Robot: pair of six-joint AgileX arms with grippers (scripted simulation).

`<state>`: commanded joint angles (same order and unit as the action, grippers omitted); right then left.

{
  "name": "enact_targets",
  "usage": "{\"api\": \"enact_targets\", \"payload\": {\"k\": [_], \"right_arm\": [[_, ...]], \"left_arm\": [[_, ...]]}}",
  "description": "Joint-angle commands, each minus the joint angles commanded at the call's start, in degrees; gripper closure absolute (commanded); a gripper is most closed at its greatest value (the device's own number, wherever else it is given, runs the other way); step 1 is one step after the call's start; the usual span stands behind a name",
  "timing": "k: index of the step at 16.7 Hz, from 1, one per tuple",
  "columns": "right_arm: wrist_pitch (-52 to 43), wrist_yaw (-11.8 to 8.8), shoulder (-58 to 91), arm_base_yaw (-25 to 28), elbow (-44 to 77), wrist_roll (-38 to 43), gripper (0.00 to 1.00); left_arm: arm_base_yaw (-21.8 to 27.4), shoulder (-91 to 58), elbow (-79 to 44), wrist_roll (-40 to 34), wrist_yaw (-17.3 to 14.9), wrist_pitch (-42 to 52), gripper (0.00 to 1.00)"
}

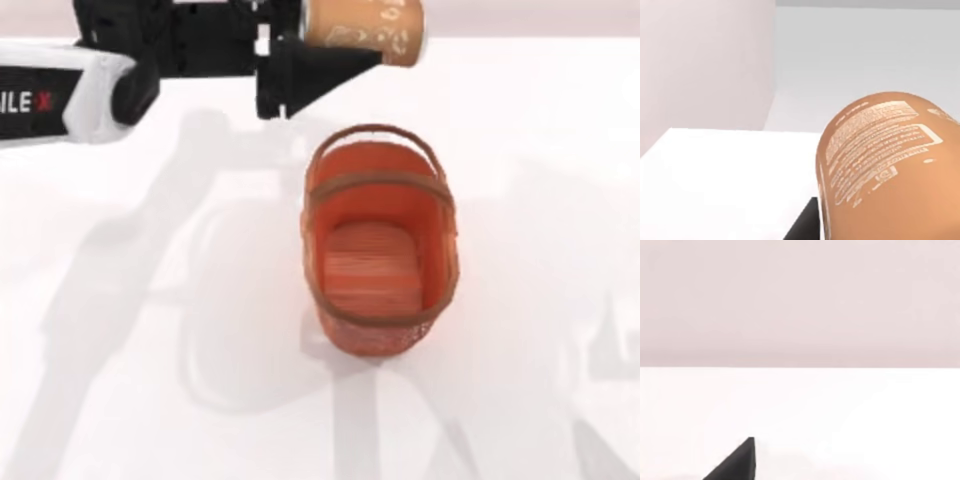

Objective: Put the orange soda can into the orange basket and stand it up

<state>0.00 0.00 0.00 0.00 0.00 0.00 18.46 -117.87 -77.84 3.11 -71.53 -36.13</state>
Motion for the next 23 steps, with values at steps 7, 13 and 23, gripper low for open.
{"api": "enact_targets", "payload": {"k": [7,13,23], "right_arm": [[0.0,0.0,0.0,0.0,0.0,0.0,0.00],[0.0,0.0,0.0,0.0,0.0,0.0,0.00],[0.0,0.0,0.0,0.0,0.0,0.0,0.00]], "left_arm": [[-0.2,0.2,0.4,-0.4,-1.2,-1.5,1.00],[-0.9,-7.9,3.9,-0.5,-1.5,-14.0,1.00],[-1.4,-12.5,6.5,-0.7,-1.3,-20.6,0.85]]}}
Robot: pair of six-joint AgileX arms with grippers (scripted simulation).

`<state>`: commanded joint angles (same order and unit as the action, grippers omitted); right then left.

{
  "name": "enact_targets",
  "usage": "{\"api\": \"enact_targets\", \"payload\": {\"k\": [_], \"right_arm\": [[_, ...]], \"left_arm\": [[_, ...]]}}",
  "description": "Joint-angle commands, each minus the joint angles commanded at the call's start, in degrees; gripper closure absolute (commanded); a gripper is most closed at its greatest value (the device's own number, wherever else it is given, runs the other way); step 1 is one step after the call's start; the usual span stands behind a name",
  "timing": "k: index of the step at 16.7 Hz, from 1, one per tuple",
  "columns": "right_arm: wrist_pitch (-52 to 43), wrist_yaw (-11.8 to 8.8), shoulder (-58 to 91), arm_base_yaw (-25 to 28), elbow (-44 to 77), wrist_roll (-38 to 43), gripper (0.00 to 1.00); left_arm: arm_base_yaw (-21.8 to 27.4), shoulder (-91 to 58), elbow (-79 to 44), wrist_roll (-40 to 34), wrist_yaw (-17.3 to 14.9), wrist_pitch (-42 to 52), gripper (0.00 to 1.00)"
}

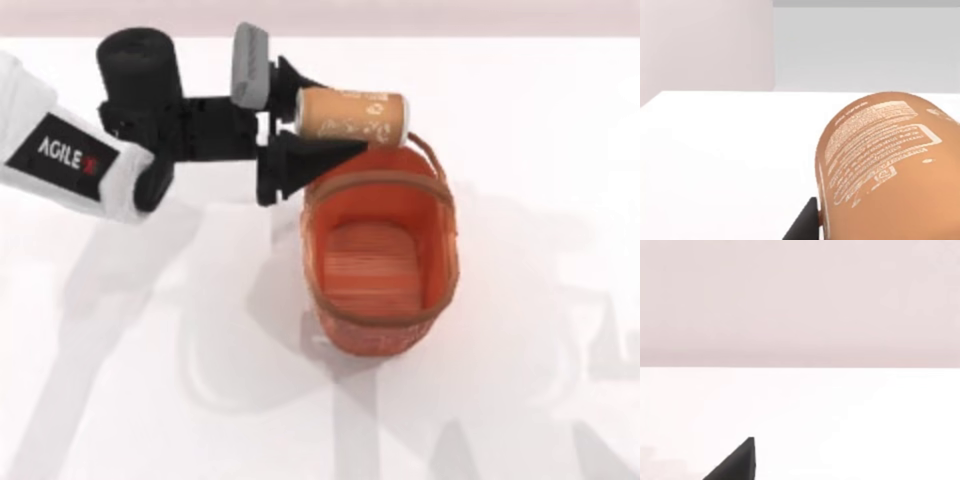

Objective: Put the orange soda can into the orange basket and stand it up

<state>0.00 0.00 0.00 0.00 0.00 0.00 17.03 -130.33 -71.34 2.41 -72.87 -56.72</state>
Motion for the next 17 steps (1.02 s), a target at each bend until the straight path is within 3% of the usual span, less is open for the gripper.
{"api": "enact_targets", "payload": {"k": [11,17], "right_arm": [[0.0,0.0,0.0,0.0,0.0,0.0,0.00],[0.0,0.0,0.0,0.0,0.0,0.0,0.00]], "left_arm": [[0.0,0.0,0.0,0.0,0.0,0.0,0.02],[0.0,0.0,0.0,0.0,0.0,0.0,0.00]]}}
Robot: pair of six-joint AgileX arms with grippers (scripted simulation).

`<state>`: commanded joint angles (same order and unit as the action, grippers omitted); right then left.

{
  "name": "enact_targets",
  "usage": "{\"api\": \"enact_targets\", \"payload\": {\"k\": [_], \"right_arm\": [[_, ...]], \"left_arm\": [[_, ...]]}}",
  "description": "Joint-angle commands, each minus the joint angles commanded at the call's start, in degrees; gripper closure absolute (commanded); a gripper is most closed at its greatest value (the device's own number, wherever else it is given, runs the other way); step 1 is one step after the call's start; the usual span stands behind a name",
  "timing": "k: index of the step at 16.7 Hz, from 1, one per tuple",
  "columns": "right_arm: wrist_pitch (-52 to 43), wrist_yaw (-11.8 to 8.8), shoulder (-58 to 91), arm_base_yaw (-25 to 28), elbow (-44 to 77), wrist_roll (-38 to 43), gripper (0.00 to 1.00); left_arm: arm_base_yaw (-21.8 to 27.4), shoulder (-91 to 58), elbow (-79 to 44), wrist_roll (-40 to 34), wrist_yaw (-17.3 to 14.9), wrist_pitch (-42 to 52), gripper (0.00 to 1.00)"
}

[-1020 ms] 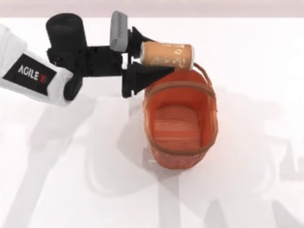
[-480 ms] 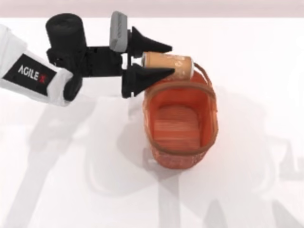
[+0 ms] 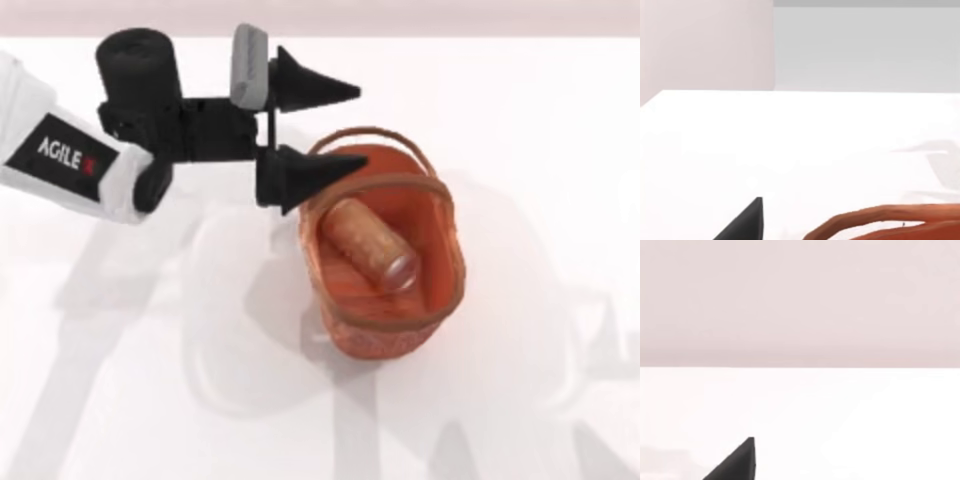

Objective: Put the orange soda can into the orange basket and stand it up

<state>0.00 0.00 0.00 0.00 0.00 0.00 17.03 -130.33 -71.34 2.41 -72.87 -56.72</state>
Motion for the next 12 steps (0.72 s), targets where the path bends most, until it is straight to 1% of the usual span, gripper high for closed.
{"api": "enact_targets", "payload": {"k": [4,7,10,12], "right_arm": [[0.0,0.0,0.0,0.0,0.0,0.0,0.00],[-2.3,-0.2,3.0,1.0,2.7,-1.5,0.00],[-8.0,-0.5,10.8,3.3,10.0,-5.1,0.00],[-13.2,-0.6,17.8,5.3,17.0,-8.3,0.00]], "left_arm": [[0.2,0.0,0.0,0.0,0.0,0.0,0.00],[-0.1,2.2,0.9,-0.4,1.4,1.0,0.00],[-1.3,8.1,3.4,-1.6,5.1,3.6,0.00],[-2.4,14.0,6.0,-2.6,8.7,6.2,0.00]]}}
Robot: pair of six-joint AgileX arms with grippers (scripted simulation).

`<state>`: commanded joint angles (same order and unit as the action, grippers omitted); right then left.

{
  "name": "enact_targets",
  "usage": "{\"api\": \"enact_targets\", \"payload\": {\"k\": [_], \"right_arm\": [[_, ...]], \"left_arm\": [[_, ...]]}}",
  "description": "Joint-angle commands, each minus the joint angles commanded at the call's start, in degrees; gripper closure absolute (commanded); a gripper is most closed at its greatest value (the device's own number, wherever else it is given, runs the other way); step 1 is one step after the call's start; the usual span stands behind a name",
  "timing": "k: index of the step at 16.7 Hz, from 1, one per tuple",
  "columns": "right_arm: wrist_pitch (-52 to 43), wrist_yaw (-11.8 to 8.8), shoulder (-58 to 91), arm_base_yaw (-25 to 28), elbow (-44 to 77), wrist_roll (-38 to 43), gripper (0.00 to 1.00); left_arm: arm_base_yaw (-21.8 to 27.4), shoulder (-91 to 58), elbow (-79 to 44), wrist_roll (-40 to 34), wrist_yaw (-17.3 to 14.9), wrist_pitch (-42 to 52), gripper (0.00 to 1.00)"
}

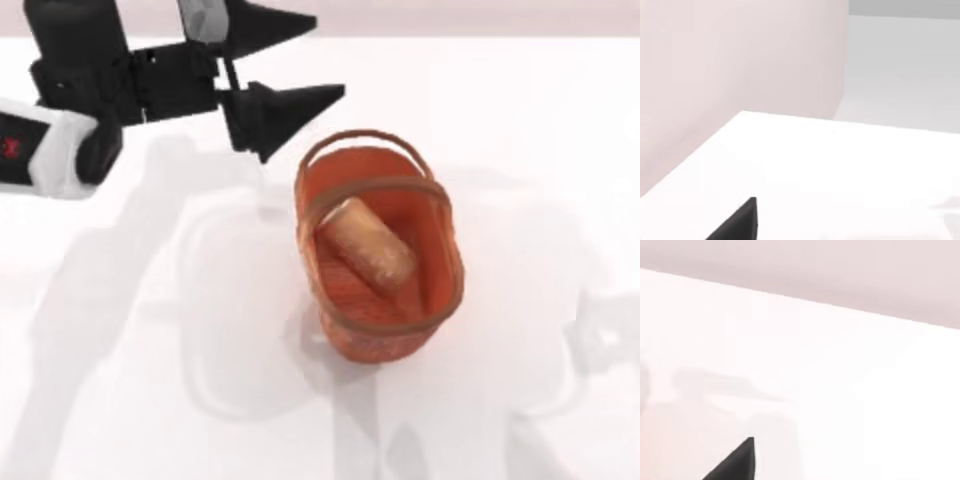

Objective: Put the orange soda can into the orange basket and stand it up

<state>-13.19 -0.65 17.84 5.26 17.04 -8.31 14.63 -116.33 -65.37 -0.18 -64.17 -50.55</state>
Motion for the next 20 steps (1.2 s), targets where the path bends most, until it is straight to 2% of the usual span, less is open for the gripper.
{"api": "enact_targets", "payload": {"k": [4,16,20], "right_arm": [[-12.8,0.0,17.7,4.8,18.9,-7.9,0.00],[-57.4,0.5,80.8,22.1,91.5,-35.3,0.00],[-70.5,0.7,99.5,27.0,111.5,-42.9,0.00]], "left_arm": [[-2.8,15.2,7.6,-2.1,9.0,7.2,0.00],[-11.7,78.1,43.4,-4.2,43.0,36.5,0.00],[-13.7,97.1,53.8,-2.8,52.6,43.7,0.00]]}}
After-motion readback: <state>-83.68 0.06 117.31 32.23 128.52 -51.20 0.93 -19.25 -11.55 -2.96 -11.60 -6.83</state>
